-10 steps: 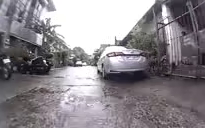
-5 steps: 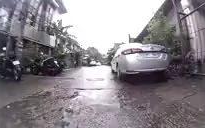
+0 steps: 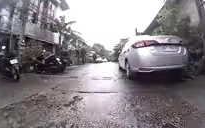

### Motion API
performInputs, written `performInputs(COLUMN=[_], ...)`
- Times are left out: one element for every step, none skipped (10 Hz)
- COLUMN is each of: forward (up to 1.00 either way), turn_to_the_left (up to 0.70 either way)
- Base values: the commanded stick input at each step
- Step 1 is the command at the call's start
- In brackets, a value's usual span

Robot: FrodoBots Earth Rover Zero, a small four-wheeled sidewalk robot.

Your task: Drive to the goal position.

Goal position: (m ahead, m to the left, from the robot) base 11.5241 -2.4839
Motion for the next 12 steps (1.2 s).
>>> performInputs(forward=[1.0,1.0,1.0,1.0,1.0,1.0,1.0,1.0,1.0,1.0,1.0,1.0], turn_to_the_left=[0.0,0.0,0.0,0.0,0.0,0.0,0.0,0.0,0.0,0.0,0.0,0.12])
